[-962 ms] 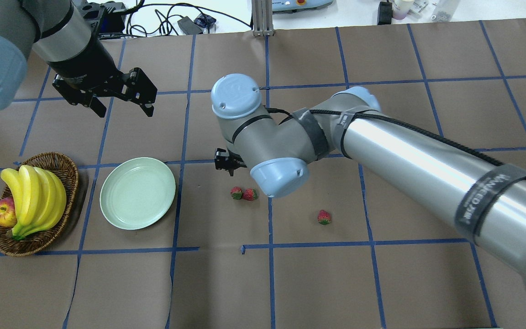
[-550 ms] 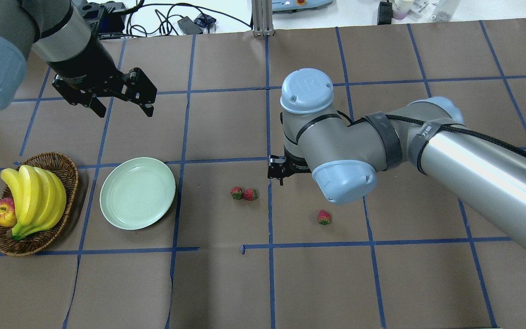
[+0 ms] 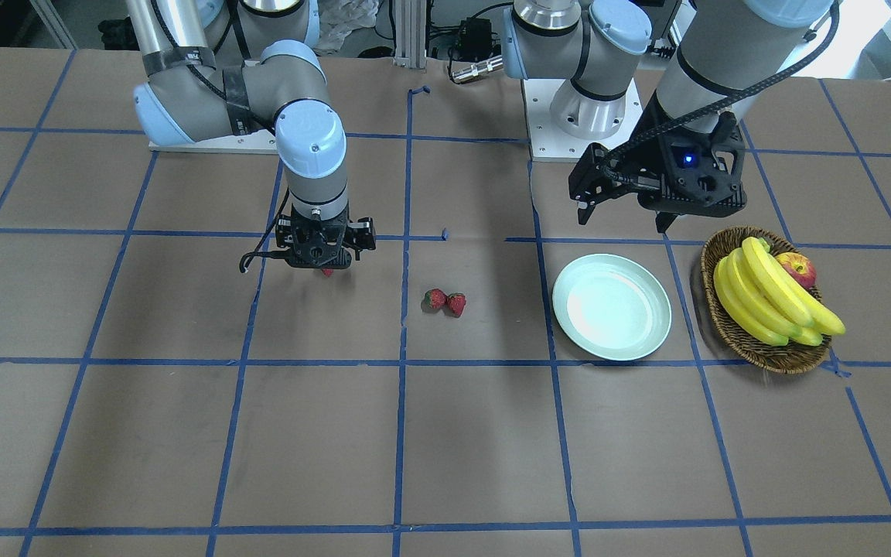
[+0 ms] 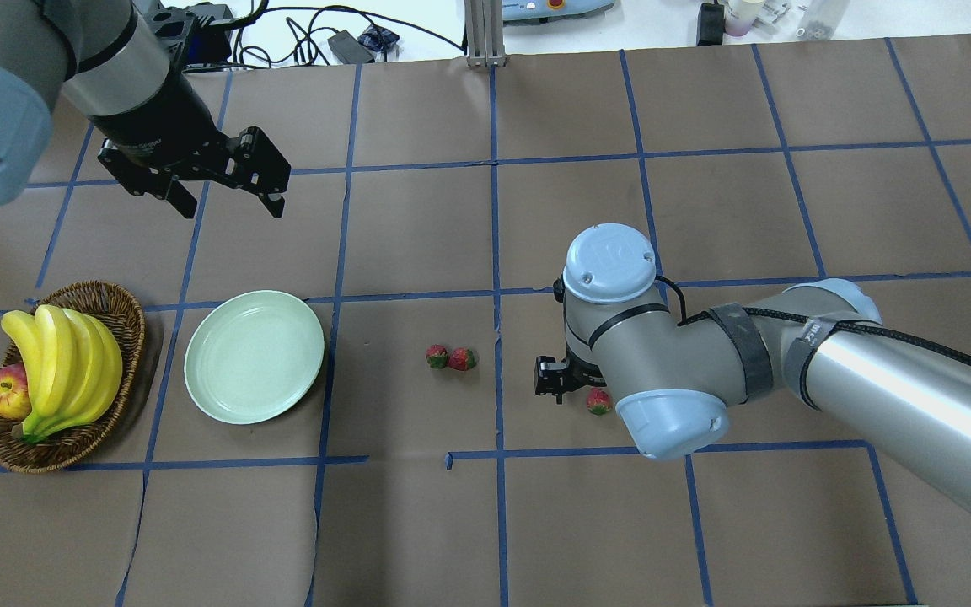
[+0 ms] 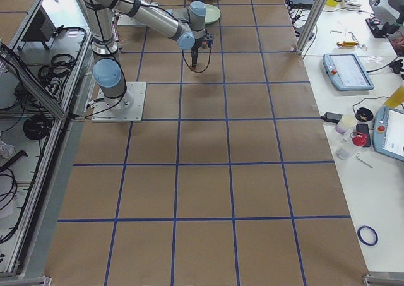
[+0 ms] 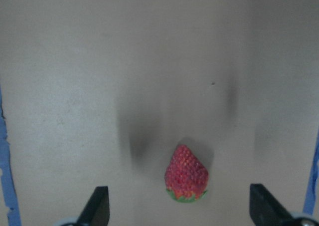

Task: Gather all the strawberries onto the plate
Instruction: 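Move the right gripper to the last strawberry and grasp it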

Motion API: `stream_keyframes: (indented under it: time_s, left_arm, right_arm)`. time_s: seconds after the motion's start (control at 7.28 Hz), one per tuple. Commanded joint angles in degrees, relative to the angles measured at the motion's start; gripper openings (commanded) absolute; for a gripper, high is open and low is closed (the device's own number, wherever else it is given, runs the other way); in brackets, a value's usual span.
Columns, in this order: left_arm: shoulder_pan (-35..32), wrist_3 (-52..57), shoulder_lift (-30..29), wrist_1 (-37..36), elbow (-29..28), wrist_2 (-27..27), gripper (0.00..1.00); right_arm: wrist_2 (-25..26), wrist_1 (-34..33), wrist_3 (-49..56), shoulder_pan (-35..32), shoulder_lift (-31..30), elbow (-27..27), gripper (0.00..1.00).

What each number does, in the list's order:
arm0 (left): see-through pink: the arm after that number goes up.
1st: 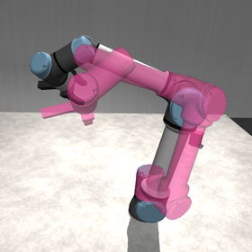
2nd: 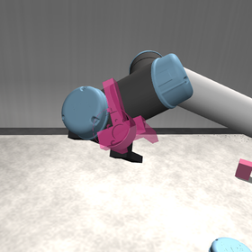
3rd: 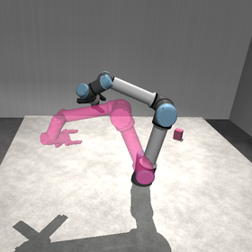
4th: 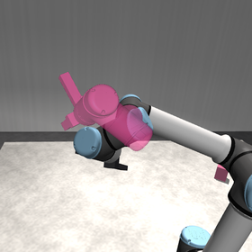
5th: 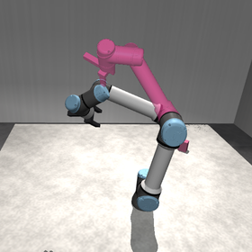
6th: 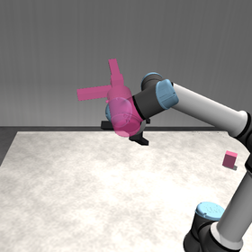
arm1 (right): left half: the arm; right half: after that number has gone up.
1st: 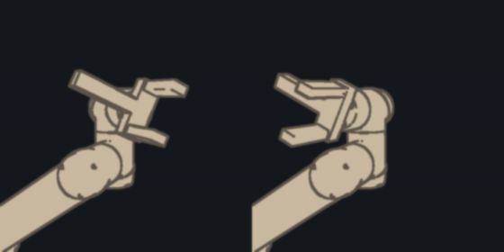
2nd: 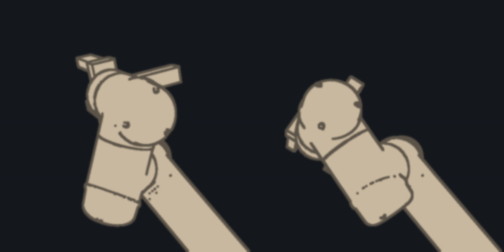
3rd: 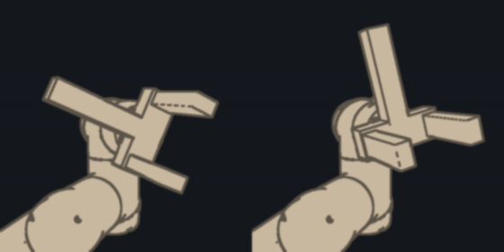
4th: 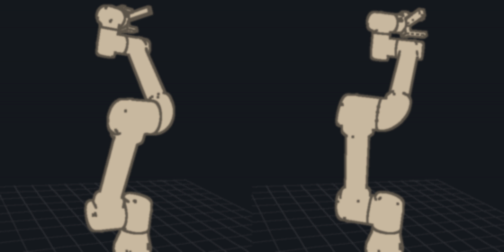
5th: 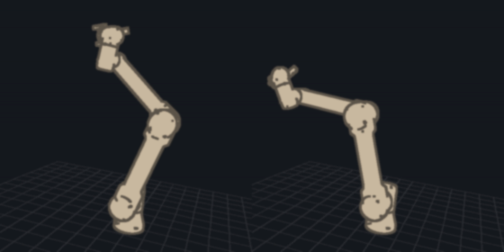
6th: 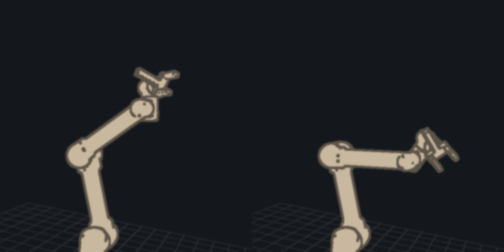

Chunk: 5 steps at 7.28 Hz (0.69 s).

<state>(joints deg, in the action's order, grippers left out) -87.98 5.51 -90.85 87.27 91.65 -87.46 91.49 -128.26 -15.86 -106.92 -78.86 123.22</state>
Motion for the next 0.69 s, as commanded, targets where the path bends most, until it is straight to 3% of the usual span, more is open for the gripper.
stream_keyframes:
  time_s: [0.0,0.14,0.27,0.55]
  left_arm:
    - [0.0,-0.1,0.1,0.0,0.0,0.0,1.00]
    - [0.0,0.0,0.1,0.0,0.0,0.0,1.00]
    - [0.0,0.0,0.1,0.0,0.0,-0.1,1.00]
    - [0.0,0.0,0.1,0.0,0.0,0.0,1.00]
  right_arm:
    - [-0.6,-0.6,0.7,0.3,0.5,1.1,0.87]
    - [-0.4,-0.6,0.8,1.2,0.5,1.6,0.73]
    - [-0.5,-1.2,2.1,2.1,0.6,2.8,0.70]
    - [-0.6,-2.5,2.2,2.5,0.7,3.1,0.43]
